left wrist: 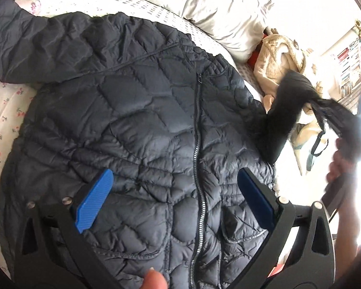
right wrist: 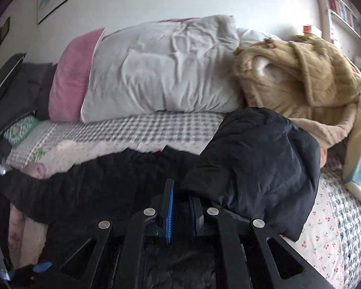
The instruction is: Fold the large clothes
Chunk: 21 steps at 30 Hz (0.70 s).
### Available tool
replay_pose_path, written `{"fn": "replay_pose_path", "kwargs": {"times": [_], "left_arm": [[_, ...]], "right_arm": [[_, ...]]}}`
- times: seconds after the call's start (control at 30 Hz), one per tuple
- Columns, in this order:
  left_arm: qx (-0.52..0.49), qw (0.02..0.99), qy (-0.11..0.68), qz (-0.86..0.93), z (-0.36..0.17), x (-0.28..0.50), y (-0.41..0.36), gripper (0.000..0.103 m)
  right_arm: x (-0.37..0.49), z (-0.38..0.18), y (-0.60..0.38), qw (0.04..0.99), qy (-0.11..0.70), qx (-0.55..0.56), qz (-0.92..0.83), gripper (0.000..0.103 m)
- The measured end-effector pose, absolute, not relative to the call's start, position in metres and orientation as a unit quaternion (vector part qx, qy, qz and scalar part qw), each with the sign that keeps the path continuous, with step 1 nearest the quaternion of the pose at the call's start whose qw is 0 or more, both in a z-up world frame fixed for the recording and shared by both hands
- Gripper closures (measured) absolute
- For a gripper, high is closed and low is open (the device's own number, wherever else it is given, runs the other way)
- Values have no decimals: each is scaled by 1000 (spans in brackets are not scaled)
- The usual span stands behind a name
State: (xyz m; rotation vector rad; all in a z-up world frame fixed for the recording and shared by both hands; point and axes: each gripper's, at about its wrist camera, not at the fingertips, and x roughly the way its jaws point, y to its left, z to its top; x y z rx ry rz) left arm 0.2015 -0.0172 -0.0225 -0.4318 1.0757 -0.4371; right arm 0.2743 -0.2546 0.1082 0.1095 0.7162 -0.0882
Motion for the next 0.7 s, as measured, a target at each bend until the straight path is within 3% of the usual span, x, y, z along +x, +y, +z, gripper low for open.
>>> {"fn": "replay_pose_path", "kwargs": {"times": [0.13,0.23,0.27,0.3,0.33,0.43,0.7], "left_arm": [[-201,812,512,-197,-24,204,-14,1],[-184,817,510,-195,-24,204,-15,1],[-178,819,510,-193,-24,204,-15,1],[-170,822,508,-191,-24,203,-16,1],[-160,826,507,-187,-24,203,-17,1],[-144,830,507,-183,-26,204,-22,1],[-94,860,475,-161,-16,227,-45,1]], "right_arm": [[299,37,-204,899,435,40,10,88],[312,-15,-194,850,510,117,68,82],[311,-26,-197,839,510,164,95,60],[309,-30,-202,835,505,191,108,22],[306,-32,-207,832,495,220,118,17],[288,-24,-230,840,463,259,111,17],[217,-13,-277,883,432,183,22,17]]}}
